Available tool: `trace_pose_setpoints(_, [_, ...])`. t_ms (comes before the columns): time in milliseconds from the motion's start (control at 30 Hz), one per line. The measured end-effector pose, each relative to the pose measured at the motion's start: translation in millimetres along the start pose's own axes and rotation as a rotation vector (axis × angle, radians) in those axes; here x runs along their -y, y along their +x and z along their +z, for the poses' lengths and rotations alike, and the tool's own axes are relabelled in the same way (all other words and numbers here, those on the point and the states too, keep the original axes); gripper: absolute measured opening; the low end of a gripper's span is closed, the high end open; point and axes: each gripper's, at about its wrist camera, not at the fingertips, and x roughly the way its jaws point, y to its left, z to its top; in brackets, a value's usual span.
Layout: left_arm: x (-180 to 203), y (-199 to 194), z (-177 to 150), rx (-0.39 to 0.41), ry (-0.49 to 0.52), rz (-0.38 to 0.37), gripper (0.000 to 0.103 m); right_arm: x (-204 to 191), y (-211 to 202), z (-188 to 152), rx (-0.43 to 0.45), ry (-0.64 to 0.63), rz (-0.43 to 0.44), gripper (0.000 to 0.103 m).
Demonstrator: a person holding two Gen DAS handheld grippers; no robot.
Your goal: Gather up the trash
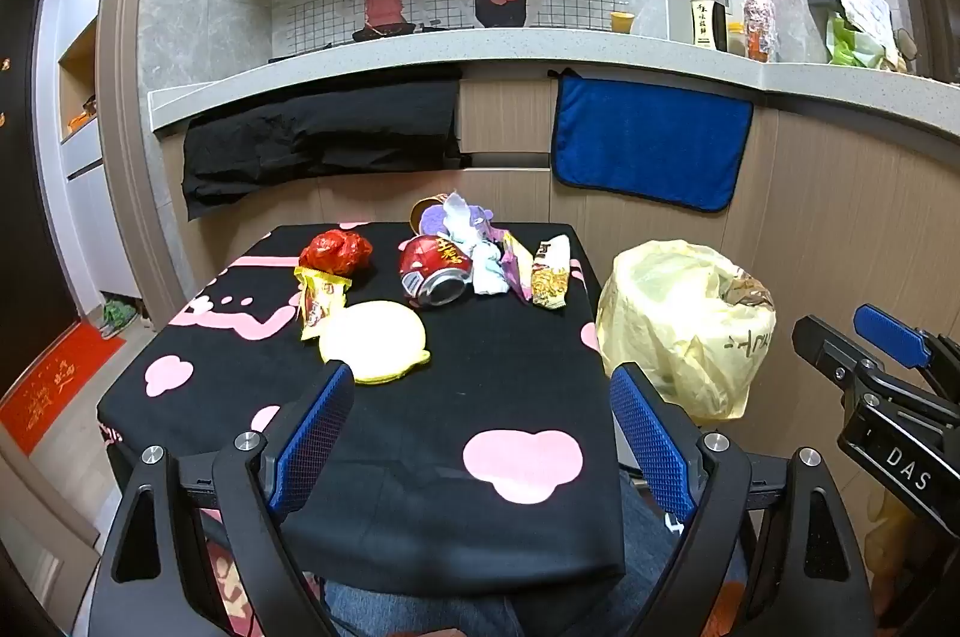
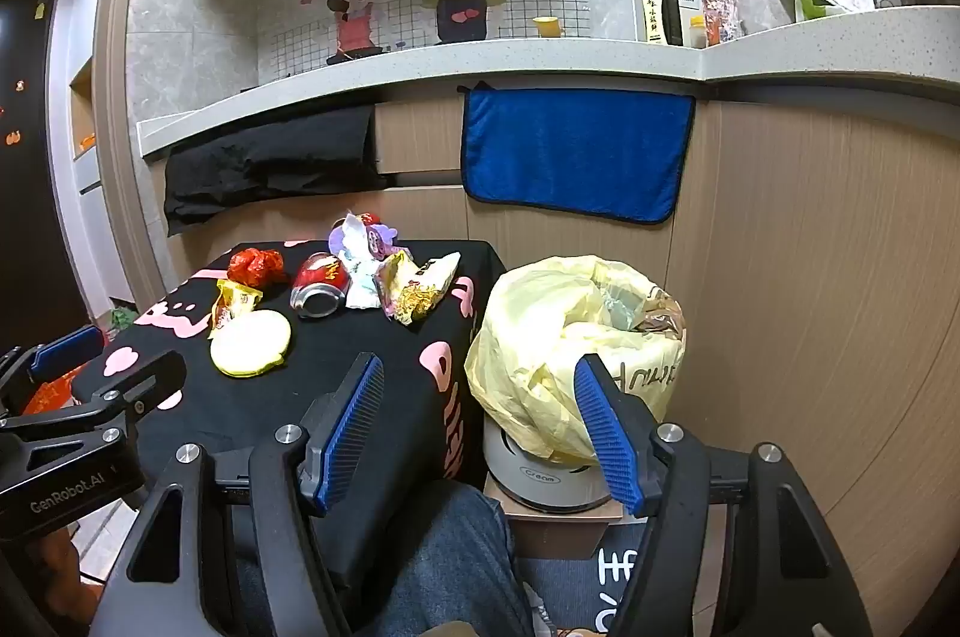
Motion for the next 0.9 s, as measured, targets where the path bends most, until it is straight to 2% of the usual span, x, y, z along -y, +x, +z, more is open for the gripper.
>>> trace_pose_setpoints(900, [-2.5, -5.7, 3.4, 0.016, -0.002, -0.001, 0.087, 2.5, 0.5, -0.5, -0.003, 0.004, -0.001, 0.064])
